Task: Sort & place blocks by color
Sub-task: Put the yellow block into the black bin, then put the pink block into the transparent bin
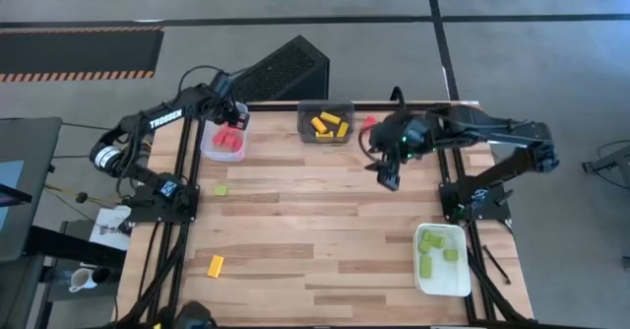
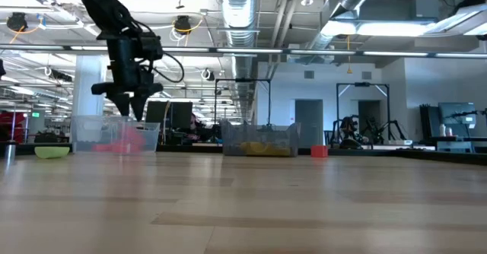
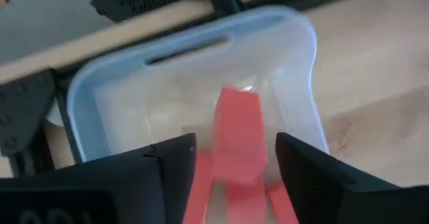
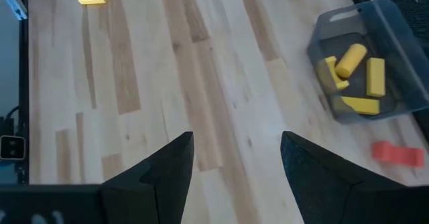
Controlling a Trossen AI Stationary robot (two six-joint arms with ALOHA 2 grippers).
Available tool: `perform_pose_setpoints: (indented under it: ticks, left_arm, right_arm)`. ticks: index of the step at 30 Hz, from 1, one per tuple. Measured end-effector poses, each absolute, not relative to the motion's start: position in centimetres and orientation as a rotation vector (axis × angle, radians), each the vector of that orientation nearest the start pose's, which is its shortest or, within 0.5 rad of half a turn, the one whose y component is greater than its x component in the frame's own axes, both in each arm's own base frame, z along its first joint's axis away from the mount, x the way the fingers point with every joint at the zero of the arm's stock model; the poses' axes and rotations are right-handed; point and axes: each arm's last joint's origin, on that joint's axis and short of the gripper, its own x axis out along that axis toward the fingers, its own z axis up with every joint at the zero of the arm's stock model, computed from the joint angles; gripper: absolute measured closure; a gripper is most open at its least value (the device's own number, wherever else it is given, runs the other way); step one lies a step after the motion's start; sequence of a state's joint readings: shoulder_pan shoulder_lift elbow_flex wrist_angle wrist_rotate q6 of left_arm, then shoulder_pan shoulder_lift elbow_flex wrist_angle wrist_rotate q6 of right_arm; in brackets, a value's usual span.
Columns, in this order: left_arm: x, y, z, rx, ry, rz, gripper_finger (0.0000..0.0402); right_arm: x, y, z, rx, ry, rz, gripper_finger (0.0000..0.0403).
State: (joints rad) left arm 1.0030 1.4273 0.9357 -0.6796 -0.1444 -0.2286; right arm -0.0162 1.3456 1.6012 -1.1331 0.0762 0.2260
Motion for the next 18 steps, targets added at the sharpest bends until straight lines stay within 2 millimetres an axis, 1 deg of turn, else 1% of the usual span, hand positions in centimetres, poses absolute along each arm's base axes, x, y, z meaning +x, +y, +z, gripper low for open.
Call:
perform_pose_setpoints:
  ticks: [5, 10, 14, 18]
  left_arm:
    - [14.0, 23.1, 23.2, -0.686, 0.978, 1.143, 0.0177]
    - [14.8, 22.5, 24.7, -0.703, 0.995, 1.071, 0.0167]
    - [16.2, 20.5, 25.4, -0.721, 0.994, 0.957, 0.0168]
    - [18.1, 17.6, 26.0, -0.684, 0.988, 0.849, 0.0168]
  right_arm:
    - [23.8, -2.0, 40.8, 0.165, 0.876, -0.183, 0.0158]
    - [23.5, -3.0, 40.8, 0.161, 0.886, -0.191, 0.0158]
    - [23.5, -4.0, 39.9, 0.183, 0.916, -0.226, 0.0158]
    - [23.5, -5.9, 38.3, 0.23, 0.945, -0.299, 0.0158]
